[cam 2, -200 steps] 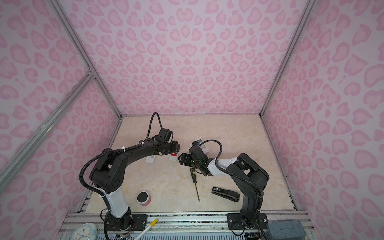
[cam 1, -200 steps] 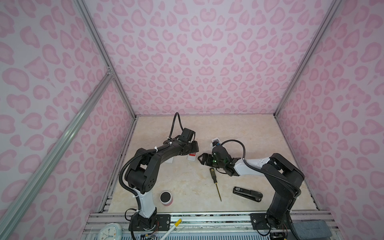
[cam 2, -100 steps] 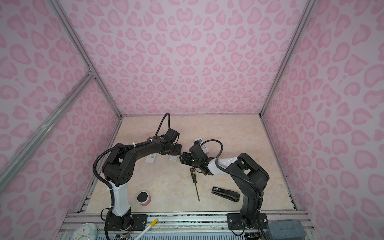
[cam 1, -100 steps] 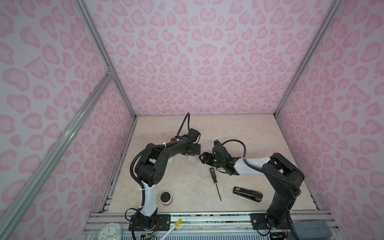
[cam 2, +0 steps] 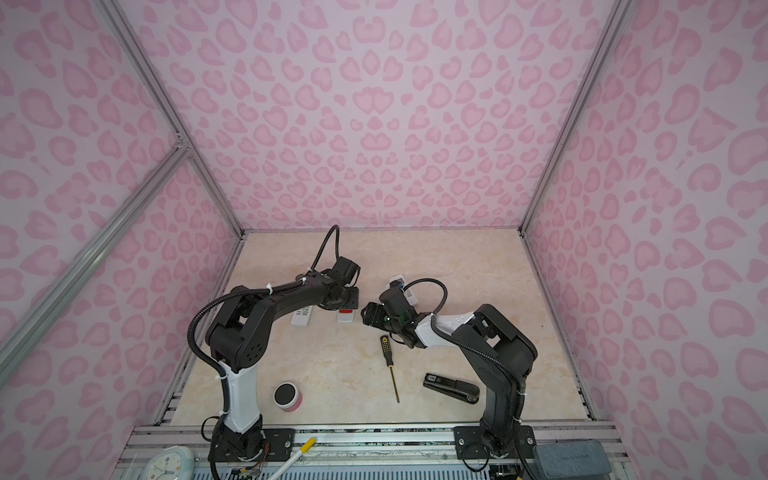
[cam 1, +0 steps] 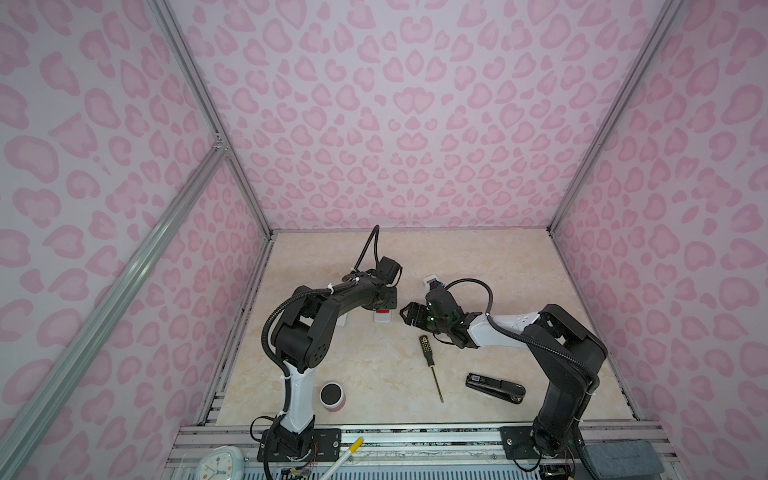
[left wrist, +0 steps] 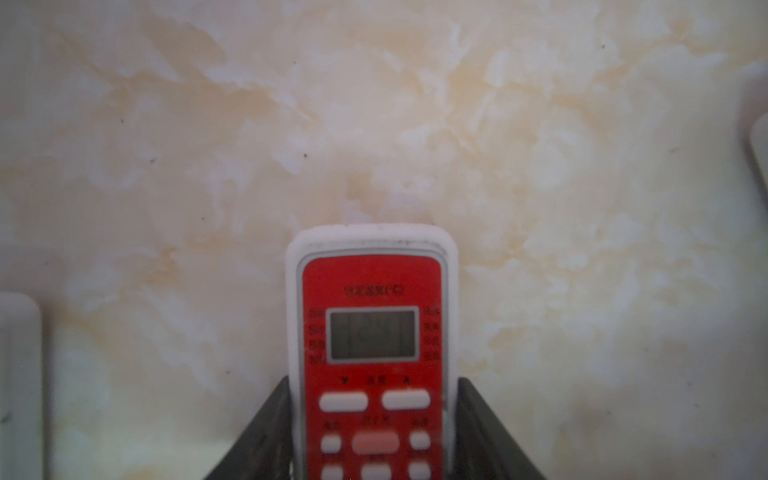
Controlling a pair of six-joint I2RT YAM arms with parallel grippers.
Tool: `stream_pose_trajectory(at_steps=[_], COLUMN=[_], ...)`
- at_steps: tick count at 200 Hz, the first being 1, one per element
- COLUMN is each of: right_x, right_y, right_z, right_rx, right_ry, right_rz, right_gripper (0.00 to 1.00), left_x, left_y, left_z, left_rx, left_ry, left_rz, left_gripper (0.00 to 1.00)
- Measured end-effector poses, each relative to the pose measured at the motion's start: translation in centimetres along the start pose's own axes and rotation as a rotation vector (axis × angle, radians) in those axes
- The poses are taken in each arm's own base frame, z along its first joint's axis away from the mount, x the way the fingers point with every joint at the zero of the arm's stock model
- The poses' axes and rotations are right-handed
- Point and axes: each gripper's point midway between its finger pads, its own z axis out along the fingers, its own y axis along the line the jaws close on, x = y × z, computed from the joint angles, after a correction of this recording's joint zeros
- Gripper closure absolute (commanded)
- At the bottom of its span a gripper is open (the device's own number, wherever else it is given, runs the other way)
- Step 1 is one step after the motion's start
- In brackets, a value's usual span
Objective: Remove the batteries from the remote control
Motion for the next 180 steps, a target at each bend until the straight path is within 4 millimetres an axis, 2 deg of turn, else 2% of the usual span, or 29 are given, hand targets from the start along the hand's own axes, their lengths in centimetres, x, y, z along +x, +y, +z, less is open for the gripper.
stream_pose_trajectory(at_steps=[30, 59, 113, 148, 180], right_x=[0.2, 0.1, -2.4, -3.3, -3.6], right_y=[0.5, 0.9, 5.0, 7.0, 7.9], right_z=[-0.2, -1.7, -3.6, -3.7, -3.4], right_rx=[-0.028, -0.065, -0.18, -0.223, -0.235], right_ry=[0.007, -0.018, -0.078, -0.083, -0.06], right_rz=[-0.002, 0.018, -0.005, -0.023, -0.03], right_gripper=[0.19, 0.19, 0.2, 0.25, 0.35], left_x=[-1.2, -2.3, -3.4, -4.0, -4.0], left_y=[-0.9, -1.1, -2.5, -3.4, -3.8], left_z=[-2.1, -4.3, -7.6, -9.3, -10.3], left_rx=[0.068, 0.128, 0.25, 0.314, 0.348], left_ry=[-0.033, -0.065, -0.101, -0.124, -0.126], left_rz=[-0.052, -0.109, -0.178, -0.196, -0.209], left_gripper=[0.55, 0.56, 0.57, 0.57, 0.58])
